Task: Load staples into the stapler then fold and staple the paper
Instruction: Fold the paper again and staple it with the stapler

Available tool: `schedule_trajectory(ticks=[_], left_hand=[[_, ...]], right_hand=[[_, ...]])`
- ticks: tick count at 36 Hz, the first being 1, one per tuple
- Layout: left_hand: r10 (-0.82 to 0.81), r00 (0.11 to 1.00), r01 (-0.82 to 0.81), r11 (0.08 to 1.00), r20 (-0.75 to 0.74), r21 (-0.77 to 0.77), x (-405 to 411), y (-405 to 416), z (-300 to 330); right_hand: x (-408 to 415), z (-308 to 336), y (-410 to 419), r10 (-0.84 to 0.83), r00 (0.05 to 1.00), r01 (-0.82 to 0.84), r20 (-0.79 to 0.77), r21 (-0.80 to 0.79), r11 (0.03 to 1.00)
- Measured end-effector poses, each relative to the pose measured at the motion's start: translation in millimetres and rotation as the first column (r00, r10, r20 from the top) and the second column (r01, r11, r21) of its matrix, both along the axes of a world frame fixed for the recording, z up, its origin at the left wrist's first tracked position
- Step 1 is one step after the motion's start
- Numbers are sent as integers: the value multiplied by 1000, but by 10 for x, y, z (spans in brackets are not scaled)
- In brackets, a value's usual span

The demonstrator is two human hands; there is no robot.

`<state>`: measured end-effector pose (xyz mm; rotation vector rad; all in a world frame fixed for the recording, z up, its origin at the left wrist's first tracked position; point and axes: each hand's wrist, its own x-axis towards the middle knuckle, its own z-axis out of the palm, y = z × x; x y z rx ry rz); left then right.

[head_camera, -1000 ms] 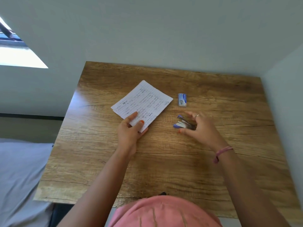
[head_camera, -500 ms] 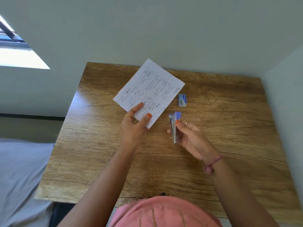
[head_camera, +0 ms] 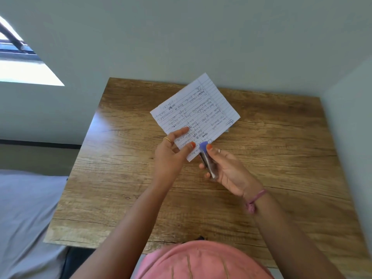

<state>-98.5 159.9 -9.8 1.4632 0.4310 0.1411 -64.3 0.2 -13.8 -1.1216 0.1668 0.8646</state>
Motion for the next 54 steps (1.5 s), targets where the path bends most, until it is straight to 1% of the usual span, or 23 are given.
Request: schedule_trajectory(ticks=[6, 14, 23, 27, 30, 34, 37, 46, 50, 54], left_hand=[[-22, 1000, 23, 998, -20, 51, 14, -30, 22], [-10, 1000, 9, 1000, -21, -15, 11, -8, 6], [6, 1000, -6, 1000, -7, -3, -2, -43, -9], [11, 1000, -11, 1000, -3, -4, -15, -72, -11], [0, 1000, 0, 999, 21, -46, -26, -85, 2], [-7, 999, 16, 979, 44, -205, -48, -103, 32], [-26, 999, 37, 967, 48, -250, -68, -136, 25], [-69, 997, 73, 974, 29, -213, -61, -221, 12], [-80, 997, 78, 970, 2, -230, -49, -207, -5], [-75, 996, 65, 979, -42, -194, -45, -220, -32]], right_hand=[[18, 50, 51, 37, 999, -37, -1, -43, 998], [6, 50, 61, 54, 999, -54, -3, -20, 998], [-14, 70, 80, 41, 999, -39, 11, -93, 995], [-35, 70, 84, 18, 1000, -17, 12, -96, 995], [-48, 71, 87, 7, 1000, -4, 25, -104, 995], [-55, 75, 105, -3, 998, 12, 70, -129, 992], [-53, 87, 120, -8, 994, 24, 108, -146, 989], [-58, 99, 166, 20, 987, 20, 162, -242, 970], [-64, 71, 163, -8, 985, 52, 170, -259, 964], [-84, 60, 187, -63, 980, 109, 188, -247, 963]])
